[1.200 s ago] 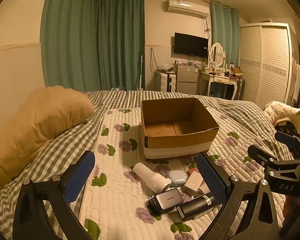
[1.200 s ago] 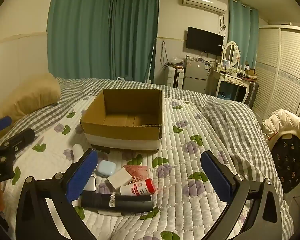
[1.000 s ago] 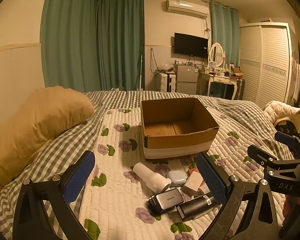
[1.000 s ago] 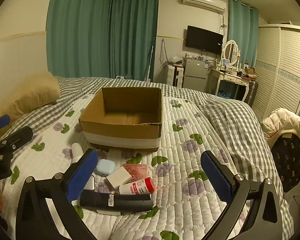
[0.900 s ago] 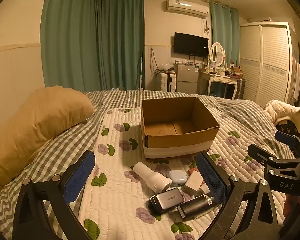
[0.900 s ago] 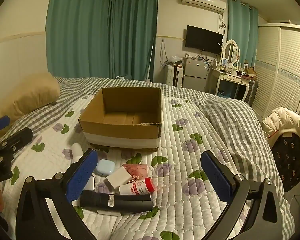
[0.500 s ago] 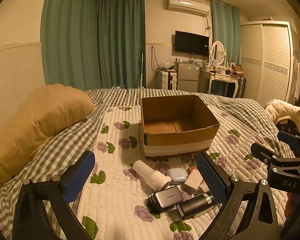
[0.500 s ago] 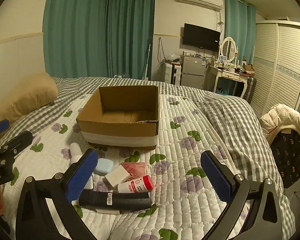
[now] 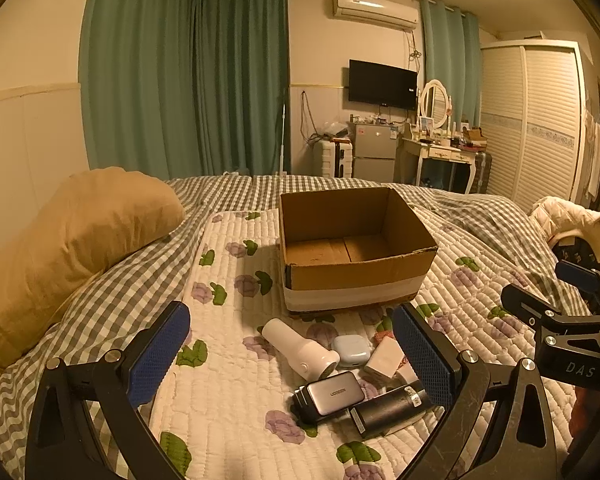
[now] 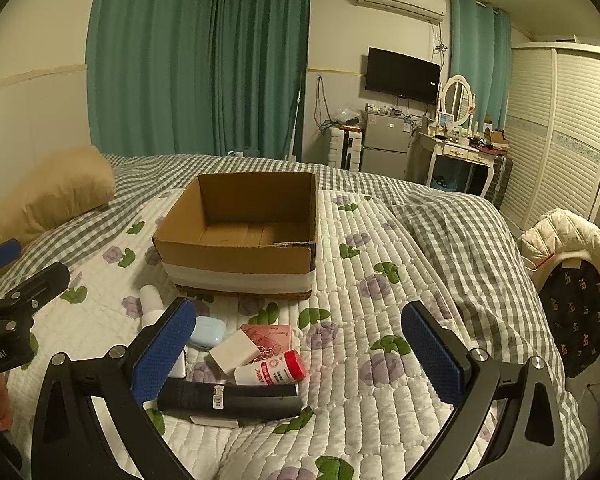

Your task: Organize rigid objects

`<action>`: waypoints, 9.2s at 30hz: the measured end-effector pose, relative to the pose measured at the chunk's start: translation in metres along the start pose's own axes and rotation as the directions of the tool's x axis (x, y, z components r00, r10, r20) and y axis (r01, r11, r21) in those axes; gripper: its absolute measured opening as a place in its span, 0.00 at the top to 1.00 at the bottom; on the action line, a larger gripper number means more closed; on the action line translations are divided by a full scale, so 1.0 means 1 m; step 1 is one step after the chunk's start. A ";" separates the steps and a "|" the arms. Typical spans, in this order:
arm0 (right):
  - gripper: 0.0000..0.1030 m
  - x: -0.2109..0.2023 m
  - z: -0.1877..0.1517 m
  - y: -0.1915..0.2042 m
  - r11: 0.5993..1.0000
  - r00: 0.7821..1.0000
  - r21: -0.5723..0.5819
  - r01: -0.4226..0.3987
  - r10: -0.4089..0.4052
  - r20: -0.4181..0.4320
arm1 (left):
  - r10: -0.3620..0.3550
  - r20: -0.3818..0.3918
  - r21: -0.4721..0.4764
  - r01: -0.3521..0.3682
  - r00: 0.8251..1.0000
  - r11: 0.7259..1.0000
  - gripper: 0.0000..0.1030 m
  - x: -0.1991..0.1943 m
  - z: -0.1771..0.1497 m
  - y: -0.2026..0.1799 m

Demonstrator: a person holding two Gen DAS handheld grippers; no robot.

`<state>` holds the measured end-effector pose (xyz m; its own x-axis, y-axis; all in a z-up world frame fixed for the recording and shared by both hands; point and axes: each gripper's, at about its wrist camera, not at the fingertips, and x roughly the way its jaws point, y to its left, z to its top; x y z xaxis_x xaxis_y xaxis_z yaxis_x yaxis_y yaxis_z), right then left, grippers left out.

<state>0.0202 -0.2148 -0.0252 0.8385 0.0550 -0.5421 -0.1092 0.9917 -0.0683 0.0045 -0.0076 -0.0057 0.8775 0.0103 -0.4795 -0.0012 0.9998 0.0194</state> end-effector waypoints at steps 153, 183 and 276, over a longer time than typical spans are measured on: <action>0.30 0.238 0.148 0.011 0.960 0.947 -0.162 -0.229 0.181 -0.264 | -0.081 -0.437 0.151 0.162 0.896 0.975 0.49 0.269 0.081 -0.045; 0.07 0.102 0.158 0.004 0.963 0.981 -0.211 -0.170 0.144 -0.132 | -0.020 -0.196 0.104 0.041 0.980 0.994 0.01 0.107 0.102 -0.010; 0.81 0.132 0.012 0.017 0.923 0.856 -0.052 -0.380 0.330 -0.397 | -0.110 -0.485 0.162 0.212 0.868 0.964 0.27 0.108 -0.056 -0.045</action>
<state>0.1357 -0.1898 -0.0884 0.4704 0.3286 -0.8190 -0.4478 0.8886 0.0993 0.0726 -0.0503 -0.1073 0.5293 -0.0927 -0.8433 0.2626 0.9631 0.0589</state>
